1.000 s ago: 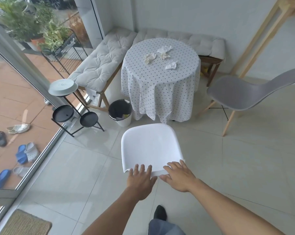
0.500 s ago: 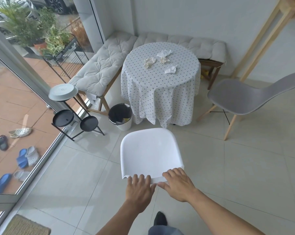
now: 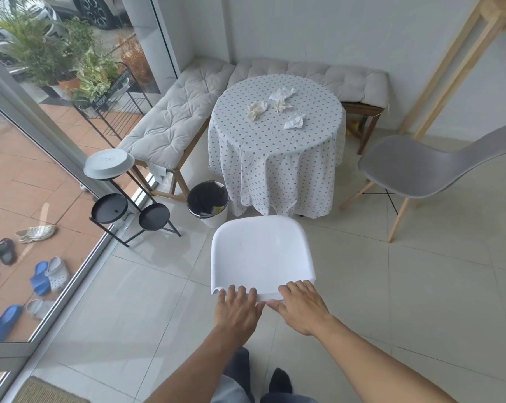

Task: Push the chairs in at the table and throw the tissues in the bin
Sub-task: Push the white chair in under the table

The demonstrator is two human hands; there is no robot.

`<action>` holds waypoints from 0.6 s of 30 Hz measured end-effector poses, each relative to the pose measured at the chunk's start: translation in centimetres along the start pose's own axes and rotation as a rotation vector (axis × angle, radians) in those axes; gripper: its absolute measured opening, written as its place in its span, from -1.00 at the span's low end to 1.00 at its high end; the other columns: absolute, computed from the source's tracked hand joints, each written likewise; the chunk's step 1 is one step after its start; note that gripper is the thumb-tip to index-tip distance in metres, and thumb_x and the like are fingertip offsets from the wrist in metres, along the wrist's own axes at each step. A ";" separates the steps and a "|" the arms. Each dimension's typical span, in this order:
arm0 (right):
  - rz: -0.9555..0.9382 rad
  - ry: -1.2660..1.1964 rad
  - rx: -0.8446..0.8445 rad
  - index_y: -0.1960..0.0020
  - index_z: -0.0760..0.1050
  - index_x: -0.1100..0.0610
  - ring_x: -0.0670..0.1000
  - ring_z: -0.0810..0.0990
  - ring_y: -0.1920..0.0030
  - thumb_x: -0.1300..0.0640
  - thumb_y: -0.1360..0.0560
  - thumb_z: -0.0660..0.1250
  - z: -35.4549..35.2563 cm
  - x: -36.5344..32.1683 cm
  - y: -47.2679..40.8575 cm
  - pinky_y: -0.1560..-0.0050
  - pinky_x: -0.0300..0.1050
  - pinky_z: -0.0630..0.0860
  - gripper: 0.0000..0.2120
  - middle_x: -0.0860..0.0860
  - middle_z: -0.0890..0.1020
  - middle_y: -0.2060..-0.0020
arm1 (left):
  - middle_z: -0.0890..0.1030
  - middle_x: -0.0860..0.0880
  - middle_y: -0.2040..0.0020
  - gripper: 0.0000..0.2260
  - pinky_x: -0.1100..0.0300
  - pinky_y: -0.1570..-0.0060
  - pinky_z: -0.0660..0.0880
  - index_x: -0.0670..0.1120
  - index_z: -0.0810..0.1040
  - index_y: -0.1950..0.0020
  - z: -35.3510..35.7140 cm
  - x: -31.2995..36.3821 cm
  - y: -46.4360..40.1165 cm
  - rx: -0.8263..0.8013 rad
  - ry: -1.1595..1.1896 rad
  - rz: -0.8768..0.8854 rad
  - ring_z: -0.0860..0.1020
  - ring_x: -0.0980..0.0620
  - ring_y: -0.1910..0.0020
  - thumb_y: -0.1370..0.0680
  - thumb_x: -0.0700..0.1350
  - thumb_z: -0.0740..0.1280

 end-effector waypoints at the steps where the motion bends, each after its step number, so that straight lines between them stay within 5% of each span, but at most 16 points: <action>1: 0.008 0.003 -0.003 -0.21 0.47 0.08 0.12 0.49 -0.20 -0.39 -0.63 -0.14 -0.2 -0.1 -0.4 -0.34 0.06 0.31 -0.34 0.03 0.60 -0.15 | 0.55 -0.16 -0.26 -0.53 -0.25 -0.37 0.32 -0.08 0.38 -0.35 -0.3 -0.4 -0.5 -0.003 -0.009 0.007 0.44 -0.26 -0.31 -0.71 0.22 -0.08; 14: 0.129 -0.031 -0.003 -0.21 0.47 0.08 0.12 0.50 -0.23 -0.40 -0.62 -0.15 -3.4 0.6 -9.7 -0.35 0.06 0.31 -0.33 0.03 0.60 -0.17 | 0.55 -0.17 -0.20 -0.59 -0.24 -0.31 0.35 -0.08 0.40 -0.29 -4.0 -6.1 -10.4 0.016 -0.038 0.133 0.45 -0.27 -0.26 -0.72 0.18 -0.03; 18: 0.179 -0.053 -0.001 -0.21 0.47 0.08 0.11 0.49 -0.23 -0.41 -0.60 -0.16 -4.5 1.2 -13.5 -0.36 0.05 0.30 -0.31 0.03 0.60 -0.17 | 0.55 -0.14 -0.12 -0.71 -0.27 -0.23 0.41 -0.06 0.44 -0.27 -5.1 -8.3 -14.6 0.032 -0.056 0.207 0.47 -0.27 -0.17 -0.71 0.11 0.13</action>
Point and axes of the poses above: each hand's wrist, its own y-axis away from the middle knuckle, its own z-axis out of the palm, x = y × z, the point moved 1 cm from there along -y, towards the middle knuckle
